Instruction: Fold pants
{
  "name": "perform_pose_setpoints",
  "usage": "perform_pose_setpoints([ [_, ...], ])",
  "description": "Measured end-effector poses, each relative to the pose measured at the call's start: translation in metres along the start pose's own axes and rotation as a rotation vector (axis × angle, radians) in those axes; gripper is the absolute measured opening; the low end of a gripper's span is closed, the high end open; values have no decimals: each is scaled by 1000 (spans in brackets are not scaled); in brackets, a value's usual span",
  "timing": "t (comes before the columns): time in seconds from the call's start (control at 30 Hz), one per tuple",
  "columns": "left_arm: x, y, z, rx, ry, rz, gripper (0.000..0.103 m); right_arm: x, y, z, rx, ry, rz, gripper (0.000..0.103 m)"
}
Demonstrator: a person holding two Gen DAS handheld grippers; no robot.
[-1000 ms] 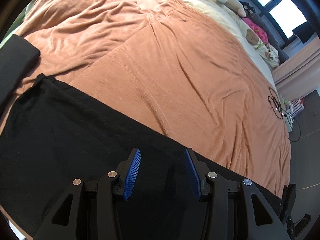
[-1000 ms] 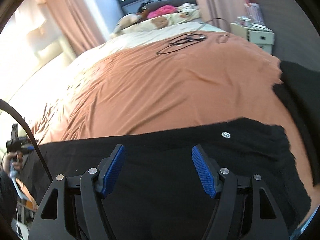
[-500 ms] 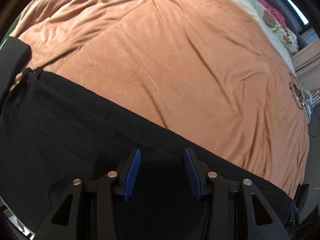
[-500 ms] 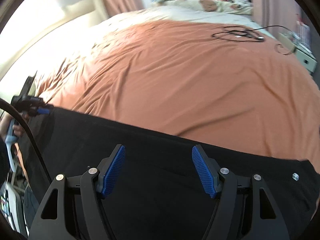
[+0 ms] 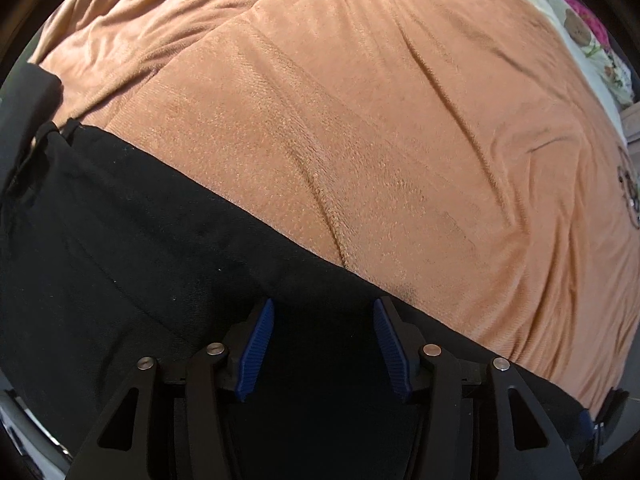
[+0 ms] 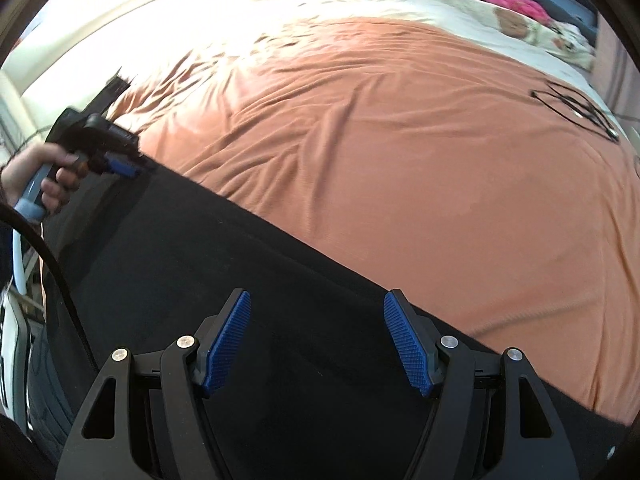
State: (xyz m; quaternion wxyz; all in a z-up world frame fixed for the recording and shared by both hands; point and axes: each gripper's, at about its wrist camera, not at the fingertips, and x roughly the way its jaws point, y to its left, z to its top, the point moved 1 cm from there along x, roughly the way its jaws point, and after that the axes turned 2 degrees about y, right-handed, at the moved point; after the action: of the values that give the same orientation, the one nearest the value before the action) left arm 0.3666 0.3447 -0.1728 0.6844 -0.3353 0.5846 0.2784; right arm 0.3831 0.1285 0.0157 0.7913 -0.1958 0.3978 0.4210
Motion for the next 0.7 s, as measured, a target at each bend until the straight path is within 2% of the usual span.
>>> perform_pose_setpoints([
  [0.07, 0, -2, -1, 1, -5, 13, 50, 9, 5, 6, -27, 10, 4, 68],
  [0.17, -3, 2, -3, -8, -18, 14, 37, 22, 8, 15, -50, 22, 11, 68],
  [0.23, -5, 7, -3, -15, -27, 7, 22, 27, 9, 17, -58, 36, 32, 68],
  [0.3, -8, 15, -3, -25, -31, -12, 12, 37, 12, 22, -79, 51, 39, 67],
  [0.37, -16, 25, -12, -34, -38, -56, 7, 40, 11, 22, -99, 64, 46, 52],
  [0.4, -18, 26, -14, -33, -43, -67, 5, 43, 12, 22, -104, 84, 60, 37],
  [0.43, -21, 32, -16, -31, -50, -82, 3, 44, 12, 21, -107, 95, 61, 28],
  [0.47, -24, 34, -17, -33, -56, -98, 3, 44, 13, 20, -113, 99, 55, 24],
  [0.5, -27, 38, -19, -37, -62, -115, 3, 43, 15, 18, -119, 94, 50, 14],
  [0.53, -31, 41, -21, -44, -70, -136, 2, 40, 15, 17, -118, 90, 45, 9],
  [0.7, -52, 50, -28, -57, -121, -187, 2, 23, 21, 14, -110, 42, 27, 0],
])
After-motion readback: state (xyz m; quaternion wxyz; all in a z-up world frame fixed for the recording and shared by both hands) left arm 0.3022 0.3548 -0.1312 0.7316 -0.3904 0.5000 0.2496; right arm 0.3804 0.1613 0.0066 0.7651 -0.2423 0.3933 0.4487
